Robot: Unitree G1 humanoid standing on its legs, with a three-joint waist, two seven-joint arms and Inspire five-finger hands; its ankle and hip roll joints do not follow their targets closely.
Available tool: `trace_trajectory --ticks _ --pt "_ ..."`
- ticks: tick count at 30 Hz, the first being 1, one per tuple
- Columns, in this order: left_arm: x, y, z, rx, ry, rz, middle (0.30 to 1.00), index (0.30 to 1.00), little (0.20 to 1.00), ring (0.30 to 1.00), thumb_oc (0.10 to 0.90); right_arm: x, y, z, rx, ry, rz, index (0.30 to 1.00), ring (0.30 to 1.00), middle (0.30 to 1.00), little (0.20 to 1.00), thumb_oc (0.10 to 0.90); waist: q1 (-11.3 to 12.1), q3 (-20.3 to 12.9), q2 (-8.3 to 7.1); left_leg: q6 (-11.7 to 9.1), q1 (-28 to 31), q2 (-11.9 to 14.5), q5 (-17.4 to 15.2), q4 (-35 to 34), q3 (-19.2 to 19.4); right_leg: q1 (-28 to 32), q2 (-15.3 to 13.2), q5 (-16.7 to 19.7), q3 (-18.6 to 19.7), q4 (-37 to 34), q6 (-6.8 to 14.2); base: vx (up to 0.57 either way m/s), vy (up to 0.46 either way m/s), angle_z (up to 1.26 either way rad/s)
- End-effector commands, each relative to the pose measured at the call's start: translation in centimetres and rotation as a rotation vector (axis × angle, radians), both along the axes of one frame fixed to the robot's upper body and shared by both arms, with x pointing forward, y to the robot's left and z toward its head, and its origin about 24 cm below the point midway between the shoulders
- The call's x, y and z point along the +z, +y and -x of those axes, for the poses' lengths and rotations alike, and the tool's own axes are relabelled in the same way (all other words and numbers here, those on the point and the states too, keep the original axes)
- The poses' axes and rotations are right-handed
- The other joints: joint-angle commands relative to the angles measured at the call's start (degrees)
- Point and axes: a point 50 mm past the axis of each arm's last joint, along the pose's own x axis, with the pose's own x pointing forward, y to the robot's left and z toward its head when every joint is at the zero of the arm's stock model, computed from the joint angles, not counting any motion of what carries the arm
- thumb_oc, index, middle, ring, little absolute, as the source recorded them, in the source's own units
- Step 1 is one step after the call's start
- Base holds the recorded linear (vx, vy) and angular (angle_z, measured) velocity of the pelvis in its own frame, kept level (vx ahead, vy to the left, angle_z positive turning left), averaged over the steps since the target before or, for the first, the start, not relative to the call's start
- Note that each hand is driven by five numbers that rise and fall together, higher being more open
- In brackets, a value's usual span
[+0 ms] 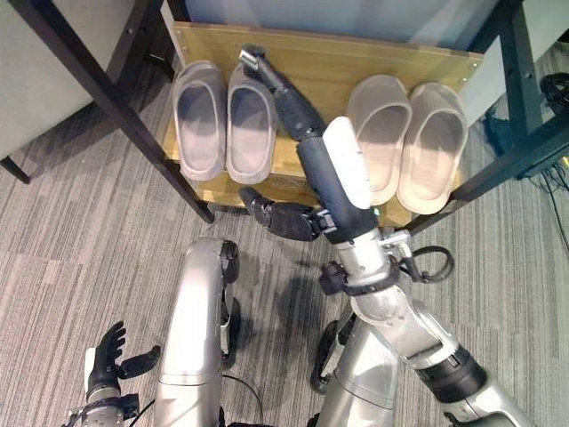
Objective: Arrange the slippers neatly on the shoe rack.
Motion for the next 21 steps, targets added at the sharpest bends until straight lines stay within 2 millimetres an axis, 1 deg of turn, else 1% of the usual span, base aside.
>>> trace_trajectory --ticks 1,2,3,4,5,6,8,9,10,11,12,14,15,16,17,18,19,20,21 --pt "3.0 0.2 -1.4 0.016 -0.230 -0.026 0.900 0.900 0.900 0.900 0.800 4.0 -0.8 2.6 0.014 -0.313 -0.010 0.900 0.900 0.900 0.900 0.800 1.92 -1.80 -2.72 -2.42 1.06 1.65 7.76 -17.66 -12.18 -3.51 -0.15 13.90 10.42 -18.95 -3.70 -0.12 0.057 0.31" --pt "3.4 -0.2 -2.1 0.004 -0.254 -0.027 0.900 0.900 0.900 0.900 0.800 3.5 -1.3 2.8 -0.016 -0.306 -0.018 0.900 0.900 0.900 0.900 0.800 2.04 -1.80 -3.49 -2.73 1.06 1.65 8.95 -19.52 -12.12 -3.37 -0.50 14.87 10.18 -20.68 -3.60 -0.11 0.137 0.20" --pt "4.5 -1.2 -3.3 -0.059 -0.307 -0.037 0.900 0.900 0.900 0.900 0.800 2.4 -1.4 2.7 -0.029 -0.258 0.000 0.900 0.900 0.900 0.900 0.800 2.02 -1.83 -2.95 -2.58 1.11 2.72 12.04 -23.24 -12.55 -1.63 -2.35 16.65 7.80 -24.99 -2.53 -0.07 0.126 0.15" --pt "4.5 -1.2 -3.3 -0.060 -0.307 -0.038 0.900 0.900 0.900 0.900 0.800 2.3 -1.4 2.7 -0.029 -0.259 0.000 0.900 0.900 0.900 0.900 0.800 2.03 -1.84 -2.77 -2.56 1.11 2.67 12.20 -23.38 -12.69 -1.43 -2.41 16.76 7.54 -25.22 -2.57 -0.03 0.136 0.19" --pt "4.6 -1.5 -3.2 -0.110 -0.295 -0.070 0.900 0.900 0.900 0.900 0.800 1.6 -1.2 3.1 -0.011 -0.234 0.029 0.900 0.900 0.900 0.900 0.800 2.07 -2.95 -2.91 -2.64 1.96 3.38 12.94 -25.50 -12.91 -0.16 -3.26 17.02 6.59 -27.46 -2.31 -0.01 0.083 0.19" --pt "4.4 -1.8 -3.1 -0.162 -0.270 -0.114 0.900 0.900 0.900 0.900 0.800 0.3 -0.6 2.7 0.002 -0.169 0.084 0.900 0.900 0.900 0.900 0.800 2.20 -4.48 -2.90 -2.78 4.58 4.62 14.26 -29.63 -12.61 3.07 -4.70 18.08 4.53 -31.72 -1.99 -0.01 0.126 0.09" --pt "4.0 -1.9 -2.6 -0.205 -0.233 -0.157 0.900 0.900 0.900 0.900 0.800 -1.6 -0.1 2.9 0.038 -0.073 0.163 0.900 0.900 0.900 0.900 0.800 2.28 -6.58 -3.28 -2.93 8.75 6.54 15.73 -35.63 -11.52 7.35 -6.58 19.02 1.63 -37.60 -1.40 -0.03 0.114 0.05" --pt "3.9 -2.0 -2.5 -0.219 -0.223 -0.173 0.900 0.900 0.900 0.900 0.800 -3.0 0.0 2.7 0.044 -0.003 0.193 0.900 0.900 0.900 0.900 0.800 2.30 -7.40 -3.33 -3.14 12.29 7.41 17.27 -40.31 -10.97 11.64 -7.55 19.88 -0.63 -42.42 -1.25 -0.02 0.106 0.14" --pt "3.7 -2.2 -2.2 -0.235 -0.206 -0.189 0.900 0.900 0.900 0.900 0.800 -5.6 0.0 2.8 0.042 0.120 0.246 0.900 0.900 0.900 0.900 0.800 2.16 -8.77 -4.07 -3.53 18.53 8.82 19.34 -48.07 -9.26 17.62 -8.28 21.85 -3.41 -50.10 -0.14 -0.01 0.079 0.29" --pt "3.6 -2.1 -2.1 -0.265 -0.187 -0.209 0.900 0.900 0.900 0.900 0.800 -8.4 -0.3 2.6 0.030 0.277 0.255 0.900 0.900 0.900 0.900 0.800 2.00 -10.03 -4.82 -4.12 24.46 9.64 21.68 -55.65 -8.24 24.27 -8.80 23.69 -6.81 -58.02 0.88 0.00 0.053 0.31" --pt "3.5 -2.1 -2.0 -0.265 -0.186 -0.212 0.900 0.900 0.900 0.900 0.800 -8.4 -0.3 2.6 0.032 0.279 0.254 0.900 0.900 0.900 0.900 0.800 2.02 -9.70 -4.76 -4.10 25.30 9.69 22.03 -56.43 -8.23 25.27 -8.74 24.01 -7.23 -58.82 0.82 0.02 0.012 0.30" --pt "2.9 -2.3 -1.8 -0.295 -0.142 -0.234 0.900 0.900 0.900 0.900 0.800 -11.0 -1.2 2.4 -0.012 0.417 0.256 0.900 0.900 0.900 0.900 0.800 1.85 -11.40 -5.68 -4.36 31.16 10.50 23.62 -62.99 -6.48 31.53 -8.70 26.76 -9.92 -66.09 2.28 0.04 0.036 0.17" --pt "2.7 -2.3 -1.8 -0.306 -0.127 -0.235 0.900 0.900 0.900 0.900 0.800 -12.0 -1.4 2.3 -0.027 0.464 0.258 0.900 0.900 0.900 0.900 0.800 1.89 -11.62 -5.81 -4.14 35.01 10.82 24.64 -66.73 -5.96 35.17 -8.49 28.33 -11.59 -69.97 2.75 0.08 0.042 0.10" --pt "2.5 -2.4 -1.8 -0.321 -0.115 -0.227 0.900 0.900 0.900 0.900 0.800 -13.4 -2.0 2.3 -0.062 0.543 0.250 0.900 0.900 0.900 0.900 0.800 1.77 -12.42 -6.13 -4.17 39.00 11.00 25.52 -71.09 -4.94 38.86 -8.06 29.76 -12.94 -73.32 3.63 0.09 0.032 0.10" --pt "2.0 -2.5 -1.7 -0.337 -0.089 -0.215 0.900 0.900 0.900 0.900 0.800 -14.5 -2.5 2.1 -0.088 0.599 0.248 0.900 0.900 0.900 0.900 0.800 1.84 -12.82 -6.30 -3.90 42.43 10.99 26.04 -74.18 -4.12 42.07 -8.11 31.03 -14.15 -76.23 4.08 0.13 0.037 0.02" --pt "1.5 -2.9 -1.5 -0.354 -0.064 -0.194 0.900 0.900 0.900 0.900 0.800 -16.1 -3.3 2.0 -0.137 0.682 0.230 0.900 0.900 0.900 0.900 0.800 1.71 -13.77 -6.44 -3.91 46.33 10.87 26.99 -78.29 -3.23 45.86 -7.72 32.36 -15.27 -79.28 4.82 0.13 0.039 -0.02" --pt "1.1 -3.1 -1.4 -0.370 -0.039 -0.177 0.900 0.900 0.900 0.900 0.800 -16.9 -3.7 2.0 -0.160 0.729 0.216 0.900 0.900 0.900 0.900 0.800 1.71 -14.42 -6.39 -3.58 49.05 10.71 27.42 -80.68 -2.53 48.21 -7.57 33.11 -16.14 -81.41 5.11 0.17 0.053 -0.06" --pt "0.6 -3.4 -1.1 -0.393 -0.010 -0.162 0.900 0.900 0.900 0.900 0.800 -18.0 -4.3 2.1 -0.193 0.797 0.195 0.900 0.900 0.900 0.900 0.800 1.71 -14.80 -6.25 -3.50 53.33 10.33 28.65 -85.02 -1.84 52.37 -7.18 34.16 -17.28 -84.26 5.44 0.18 0.052 -0.06" --pt "0.1 -3.9 -0.9 -0.423 0.018 -0.146 0.900 0.900 0.900 0.900 0.800 -19.5 -5.1 2.3 -0.245 0.877 0.179 0.900 0.900 0.900 0.900 0.800 1.49 -15.64 -6.18 -3.46 56.27 9.85 29.29 -87.81 -1.03 55.59 -6.94 35.55 -18.29 -87.08 6.04 0.19 0.062 0.05"
